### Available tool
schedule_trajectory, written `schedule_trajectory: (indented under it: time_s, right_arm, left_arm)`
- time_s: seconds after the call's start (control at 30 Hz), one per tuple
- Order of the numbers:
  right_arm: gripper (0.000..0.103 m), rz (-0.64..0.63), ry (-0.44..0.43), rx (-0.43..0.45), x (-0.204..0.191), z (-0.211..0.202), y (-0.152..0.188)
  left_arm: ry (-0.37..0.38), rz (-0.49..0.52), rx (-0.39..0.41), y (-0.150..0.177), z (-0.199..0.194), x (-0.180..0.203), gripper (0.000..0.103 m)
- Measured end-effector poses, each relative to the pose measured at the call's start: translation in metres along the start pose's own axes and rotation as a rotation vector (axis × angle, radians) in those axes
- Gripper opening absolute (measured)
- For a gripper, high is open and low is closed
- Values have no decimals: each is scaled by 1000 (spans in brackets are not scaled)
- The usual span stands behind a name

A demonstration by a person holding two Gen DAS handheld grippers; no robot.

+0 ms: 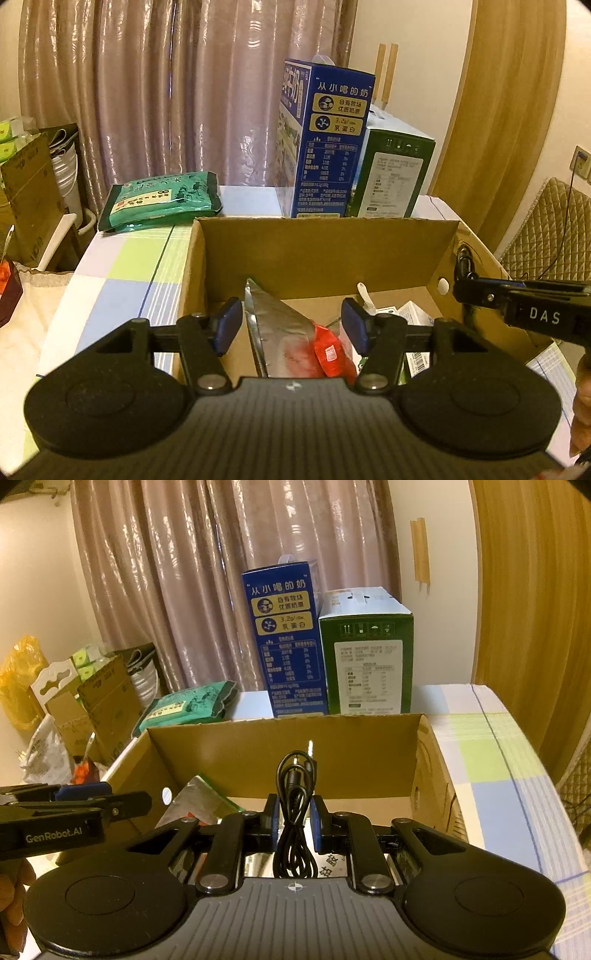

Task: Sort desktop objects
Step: 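Open both tools to drop the candy packet and cable into the box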

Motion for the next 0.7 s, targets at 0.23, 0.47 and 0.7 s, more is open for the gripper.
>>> schedule_trajectory:
  time_s: [0.23,0.47,0.7]
  right_arm:
    - [77,112,-17,34,15,-3,-6]
    - [77,84,10,41,17,-3,-6]
    - [101,27,84,57,23,-8,1]
  left_arm:
    - [-2,9,-5,4,1,-3,56]
    - [-31,25,11,4,-3,-4,75]
    - [-83,72,41,5,-15,-5,95]
Point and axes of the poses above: each gripper's, at about its wrist camera, not at the fingertips, and z roughly the way its jaws point, x to its right, y to its underside, the point moved 9 cm from there along z, roughly the way its jaws point, and after that the axes turned 7 degrees about y, right-handed, at the moved point
